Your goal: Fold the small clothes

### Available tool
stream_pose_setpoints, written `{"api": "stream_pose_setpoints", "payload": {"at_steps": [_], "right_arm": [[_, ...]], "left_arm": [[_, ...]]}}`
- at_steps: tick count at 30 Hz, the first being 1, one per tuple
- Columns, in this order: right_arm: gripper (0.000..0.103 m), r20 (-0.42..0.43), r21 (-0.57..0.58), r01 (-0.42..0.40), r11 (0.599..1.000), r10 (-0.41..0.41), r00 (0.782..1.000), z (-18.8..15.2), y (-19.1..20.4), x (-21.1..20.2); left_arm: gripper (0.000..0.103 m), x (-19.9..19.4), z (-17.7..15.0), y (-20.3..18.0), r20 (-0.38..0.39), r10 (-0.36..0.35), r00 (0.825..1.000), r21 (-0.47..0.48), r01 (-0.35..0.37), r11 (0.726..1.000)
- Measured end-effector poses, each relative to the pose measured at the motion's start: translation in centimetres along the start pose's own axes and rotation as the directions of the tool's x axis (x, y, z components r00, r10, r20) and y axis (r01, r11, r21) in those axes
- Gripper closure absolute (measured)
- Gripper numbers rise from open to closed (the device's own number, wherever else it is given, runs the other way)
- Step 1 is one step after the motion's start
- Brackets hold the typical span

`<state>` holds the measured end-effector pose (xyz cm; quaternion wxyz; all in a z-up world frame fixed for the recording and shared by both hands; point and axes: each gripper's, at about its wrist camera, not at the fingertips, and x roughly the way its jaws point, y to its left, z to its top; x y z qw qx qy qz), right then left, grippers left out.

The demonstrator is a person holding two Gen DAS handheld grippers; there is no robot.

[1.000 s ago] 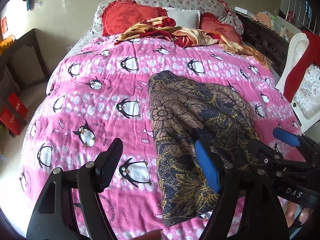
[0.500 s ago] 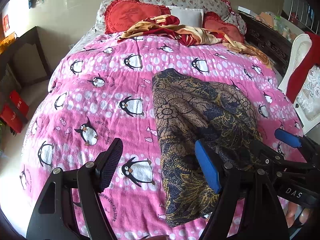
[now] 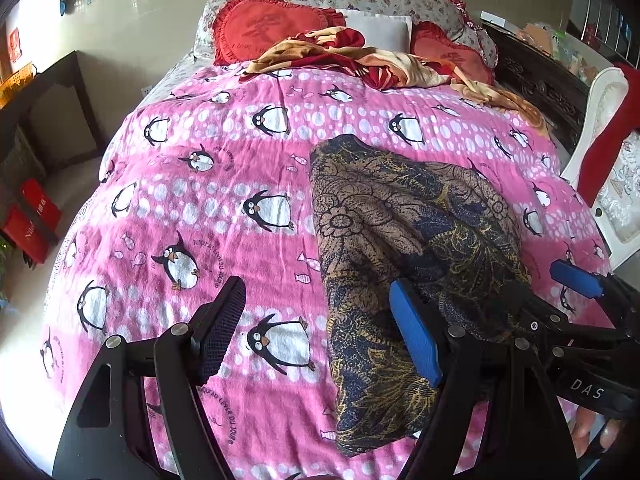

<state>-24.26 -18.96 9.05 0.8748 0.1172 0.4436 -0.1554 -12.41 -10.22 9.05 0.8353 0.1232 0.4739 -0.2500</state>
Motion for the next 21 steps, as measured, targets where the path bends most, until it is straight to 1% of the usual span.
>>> {"api": "stream_pose_setpoints", "payload": {"at_steps": [13, 18, 21], "right_arm": [[0.02, -0.015, 0.004, -0.002, 1.0, 0.002, 1.0, 0.05, 0.12, 0.41], [0.02, -0.025, 0.007, -0.005, 1.0, 0.005, 1.0, -0.08, 0.06, 0.83], [0.02, -0.023, 0.014, -0.016, 1.0, 0.016, 1.0, 0.02, -0.56, 0.94]], "left_arm": [[0.028, 0.4, -0.02, 0.26, -0.007, 0.005, 1.0, -0.007, -0.005, 1.0], [0.028, 0.2, -0.09, 0.2, 0.028, -0.001, 1.0, 0.002, 0.0, 1.0], [0.028, 0.61, 0.2, 0.66, 0.018, -0.01, 1.0, 0.001, 0.01, 1.0]]}}
